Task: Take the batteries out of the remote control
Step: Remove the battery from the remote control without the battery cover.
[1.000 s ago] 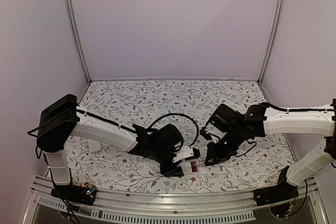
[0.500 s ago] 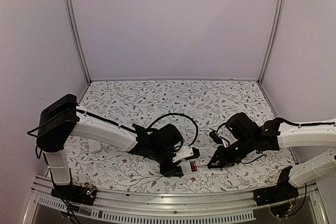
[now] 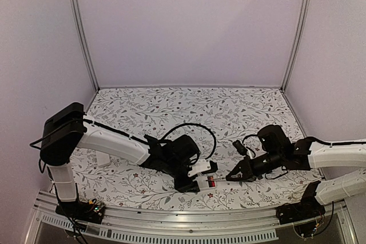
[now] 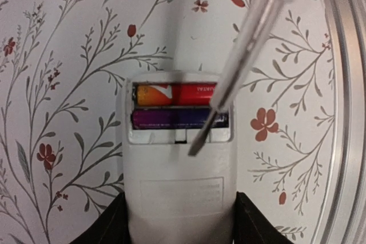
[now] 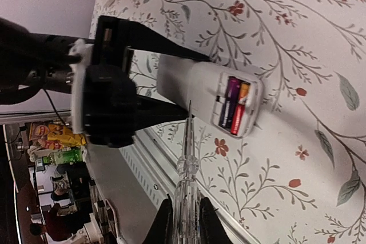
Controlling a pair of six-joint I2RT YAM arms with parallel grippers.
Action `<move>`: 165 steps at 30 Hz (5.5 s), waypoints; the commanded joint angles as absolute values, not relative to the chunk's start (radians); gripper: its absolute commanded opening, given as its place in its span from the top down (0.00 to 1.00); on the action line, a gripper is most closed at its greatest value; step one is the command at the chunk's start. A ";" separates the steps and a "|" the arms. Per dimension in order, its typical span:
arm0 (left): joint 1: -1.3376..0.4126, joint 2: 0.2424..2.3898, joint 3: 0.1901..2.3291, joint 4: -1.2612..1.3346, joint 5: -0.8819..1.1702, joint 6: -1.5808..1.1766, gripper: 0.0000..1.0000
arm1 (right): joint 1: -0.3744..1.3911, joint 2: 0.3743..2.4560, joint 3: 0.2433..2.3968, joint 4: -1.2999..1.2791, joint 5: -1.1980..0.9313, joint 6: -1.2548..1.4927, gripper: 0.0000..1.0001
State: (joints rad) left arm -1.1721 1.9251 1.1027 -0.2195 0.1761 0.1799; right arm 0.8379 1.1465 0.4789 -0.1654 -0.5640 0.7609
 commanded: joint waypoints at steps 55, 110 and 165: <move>-0.951 1.701 0.959 -0.104 0.097 -0.443 0.12 | 0.994 1.123 0.760 -0.583 -0.182 0.566 1.00; -0.959 1.836 0.871 0.150 0.469 -0.837 0.66 | 1.089 1.399 0.929 -0.694 -0.113 0.514 1.00; -1.010 1.941 0.911 0.175 0.542 -0.894 0.93 | 1.009 1.183 0.719 -0.437 -0.247 0.815 1.00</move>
